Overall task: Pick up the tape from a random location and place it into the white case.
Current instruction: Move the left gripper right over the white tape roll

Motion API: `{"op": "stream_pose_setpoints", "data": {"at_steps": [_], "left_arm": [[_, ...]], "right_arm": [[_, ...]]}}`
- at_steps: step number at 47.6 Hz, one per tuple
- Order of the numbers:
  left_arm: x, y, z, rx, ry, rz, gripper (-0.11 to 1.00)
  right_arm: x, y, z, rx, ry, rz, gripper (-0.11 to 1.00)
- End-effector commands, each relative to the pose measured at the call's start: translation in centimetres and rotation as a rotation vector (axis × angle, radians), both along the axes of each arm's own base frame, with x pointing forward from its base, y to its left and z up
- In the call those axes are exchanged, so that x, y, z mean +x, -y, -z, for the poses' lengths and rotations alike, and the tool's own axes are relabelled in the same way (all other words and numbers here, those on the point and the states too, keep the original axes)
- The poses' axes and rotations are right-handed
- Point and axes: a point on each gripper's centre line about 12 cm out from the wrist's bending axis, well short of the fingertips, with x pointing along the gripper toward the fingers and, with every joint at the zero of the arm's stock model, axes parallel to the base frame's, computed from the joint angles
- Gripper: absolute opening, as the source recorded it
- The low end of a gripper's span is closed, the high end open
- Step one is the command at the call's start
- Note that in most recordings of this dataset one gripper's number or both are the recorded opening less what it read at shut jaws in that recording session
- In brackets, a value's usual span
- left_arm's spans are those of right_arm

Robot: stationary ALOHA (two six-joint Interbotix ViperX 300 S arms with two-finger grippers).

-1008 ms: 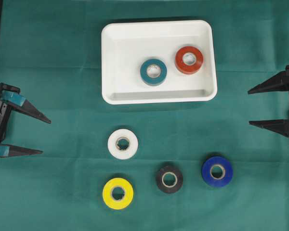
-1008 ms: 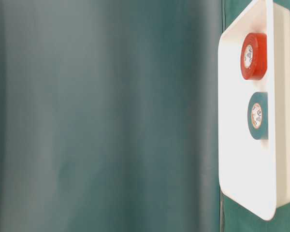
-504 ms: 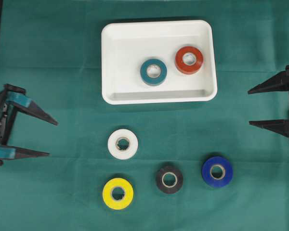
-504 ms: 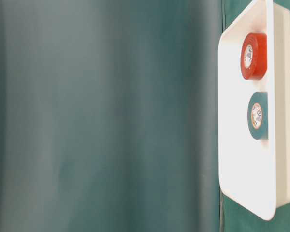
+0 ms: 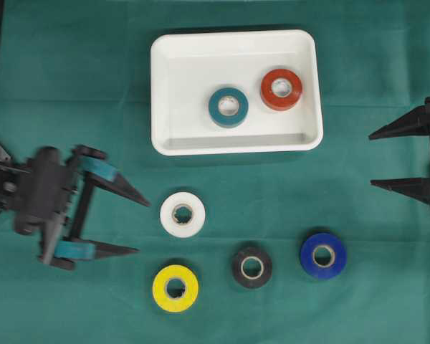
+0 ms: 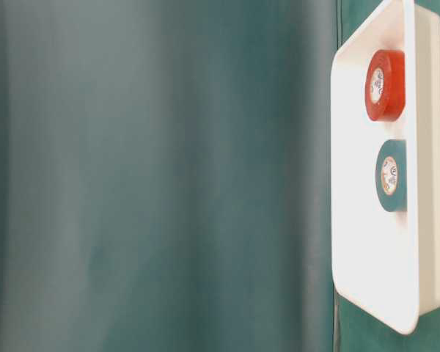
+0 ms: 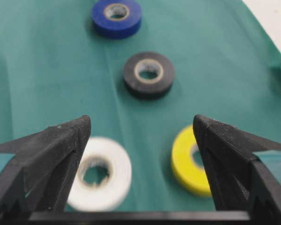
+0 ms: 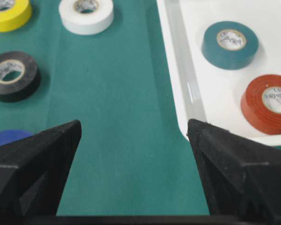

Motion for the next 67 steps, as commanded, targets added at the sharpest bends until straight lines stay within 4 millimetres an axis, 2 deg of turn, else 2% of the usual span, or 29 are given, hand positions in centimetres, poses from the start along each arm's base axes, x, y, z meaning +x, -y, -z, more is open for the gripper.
{"op": "stream_pose_setpoints", "data": {"at_steps": [1, 11, 28, 49, 67], "left_arm": [[2.0, 0.6, -1.0, -0.004, 0.021, 0.004, 0.90], [4.5, 1.1, -1.0, 0.008, -0.022, 0.002, 0.90], [4.9, 0.6, -0.6, -0.013, -0.104, -0.033, 0.90], [8.5, 0.1, 0.0, 0.077, -0.489, -0.071, 0.90], [9.9, 0.2, -0.2, 0.132, -0.700, -0.075, 0.90]], "right_arm": [[0.4, 0.0, -0.8, -0.002, 0.018, -0.001, 0.89], [0.4, 0.0, -0.8, -0.005, 0.015, -0.001, 0.89], [0.4, 0.0, -0.7, -0.008, 0.011, -0.002, 0.89], [0.3, 0.1, -0.6, -0.012, 0.005, -0.001, 0.89], [0.3, 0.1, -0.5, -0.014, -0.001, 0.000, 0.89]]}}
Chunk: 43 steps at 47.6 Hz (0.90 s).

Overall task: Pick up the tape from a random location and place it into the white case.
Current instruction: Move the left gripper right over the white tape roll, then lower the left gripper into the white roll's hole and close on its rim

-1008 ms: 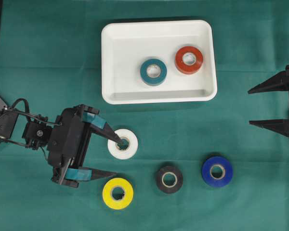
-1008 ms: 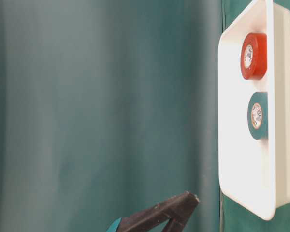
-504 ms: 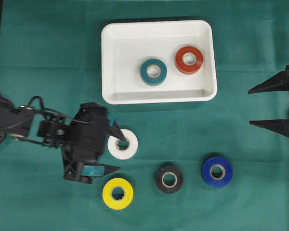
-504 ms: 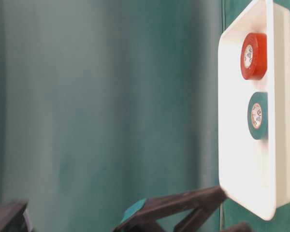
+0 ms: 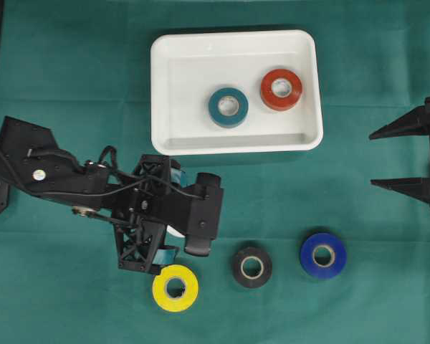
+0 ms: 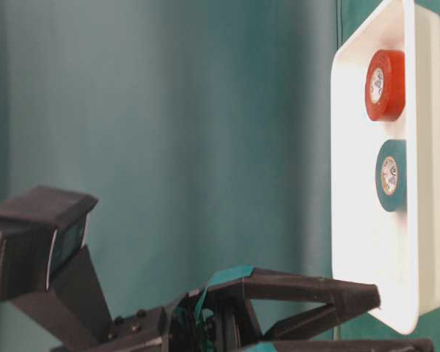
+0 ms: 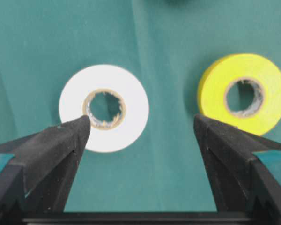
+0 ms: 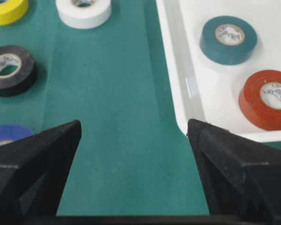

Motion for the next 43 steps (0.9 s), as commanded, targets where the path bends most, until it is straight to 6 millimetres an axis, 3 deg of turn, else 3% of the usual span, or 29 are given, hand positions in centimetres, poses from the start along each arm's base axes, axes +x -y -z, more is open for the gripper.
{"op": "stream_pose_setpoints", "data": {"at_steps": [1, 43], "left_arm": [[0.62, -0.10, -1.46, 0.002, 0.013, -0.003, 0.90], [0.52, -0.50, -1.38, 0.007, -0.002, -0.011, 0.90]], "right_arm": [[0.36, 0.04, -0.64, -0.004, 0.012, 0.001, 0.89], [0.41, 0.04, -0.33, -0.004, -0.002, 0.001, 0.89]]}}
